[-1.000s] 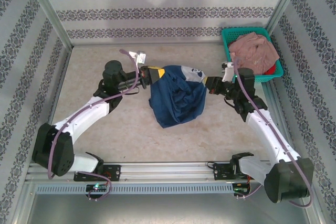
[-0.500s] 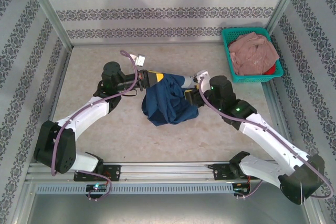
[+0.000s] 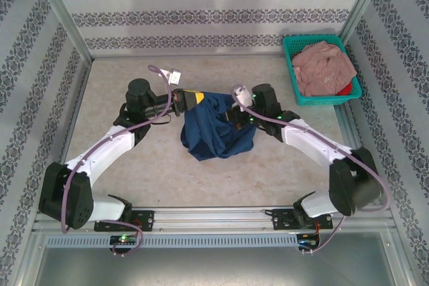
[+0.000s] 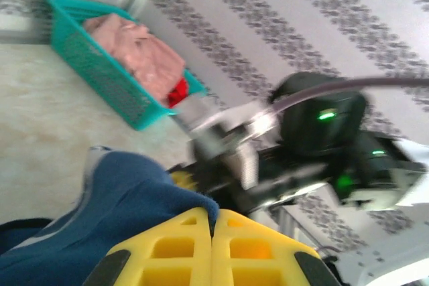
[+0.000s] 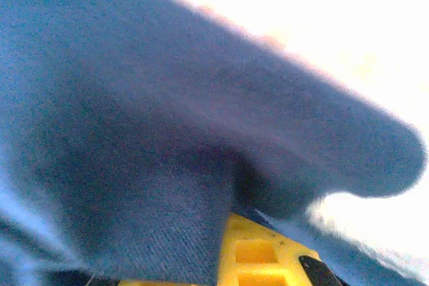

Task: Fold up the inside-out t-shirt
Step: Turn the T-shirt inside out at the center of the table.

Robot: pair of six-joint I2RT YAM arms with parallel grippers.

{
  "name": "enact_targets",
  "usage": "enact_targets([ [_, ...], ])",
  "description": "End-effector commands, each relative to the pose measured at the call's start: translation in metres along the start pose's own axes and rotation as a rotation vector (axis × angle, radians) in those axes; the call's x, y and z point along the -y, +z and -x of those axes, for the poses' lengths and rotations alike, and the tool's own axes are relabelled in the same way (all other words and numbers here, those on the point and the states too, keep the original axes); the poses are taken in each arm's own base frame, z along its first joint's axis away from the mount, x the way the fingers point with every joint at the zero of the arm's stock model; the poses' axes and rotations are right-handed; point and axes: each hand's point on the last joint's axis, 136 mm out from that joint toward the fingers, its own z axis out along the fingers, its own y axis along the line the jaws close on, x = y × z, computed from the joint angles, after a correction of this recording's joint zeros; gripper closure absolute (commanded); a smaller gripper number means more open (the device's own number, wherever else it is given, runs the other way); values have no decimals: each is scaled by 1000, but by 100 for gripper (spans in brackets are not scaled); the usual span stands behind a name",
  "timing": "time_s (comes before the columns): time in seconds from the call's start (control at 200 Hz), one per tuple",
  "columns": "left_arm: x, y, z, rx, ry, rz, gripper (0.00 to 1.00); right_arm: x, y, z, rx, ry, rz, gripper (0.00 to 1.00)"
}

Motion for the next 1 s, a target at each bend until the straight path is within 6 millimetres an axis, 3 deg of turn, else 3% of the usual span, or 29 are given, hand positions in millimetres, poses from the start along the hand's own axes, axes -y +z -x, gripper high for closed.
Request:
enact_targets([
  [0.0, -58, -21, 0, 20, 27, 363, 100, -49, -67, 65, 201, 73, 256, 100],
  [0.07, -85, -32, 2, 26, 29, 530, 100, -65, -84, 72, 215, 129, 336, 100],
  [0.15, -94, -34, 7, 15, 54, 584, 96, -77, -96, 83, 226, 180, 399, 100],
  [0.215, -97, -34, 9, 7, 56, 608, 88, -77, -102, 97, 256, 223, 420, 100],
  [0.28, -96, -34, 7, -7, 52, 616, 73, -75, -103, 109, 273, 279, 432, 100],
  [0.37, -80, -33, 1, -8, 58, 573, 58, -70, -99, 116, 267, 324, 435, 100],
  [0.485, -40, -25, -15, -26, 84, 422, 45, -66, -91, 116, 251, 341, 443, 100],
  [0.61, -1, 3, -46, -125, 110, 229, 38, -60, -87, 114, 238, 354, 437, 100],
  [0.725, 6, 34, -68, -235, 191, 200, 34, -60, -88, 117, 237, 356, 445, 100],
  [0.799, 1, 56, -70, -265, 212, 196, 38, -61, -90, 118, 238, 355, 449, 100],
  [0.914, -25, 65, -64, -273, 205, 305, 91, -46, -108, 125, 272, 371, 389, 100],
  [0.959, -30, 57, -62, -258, 204, 333, 100, -34, -120, 131, 315, 391, 343, 100],
  [0.994, -34, 48, -61, -243, 198, 351, 100, -24, -131, 136, 353, 404, 312, 100],
])
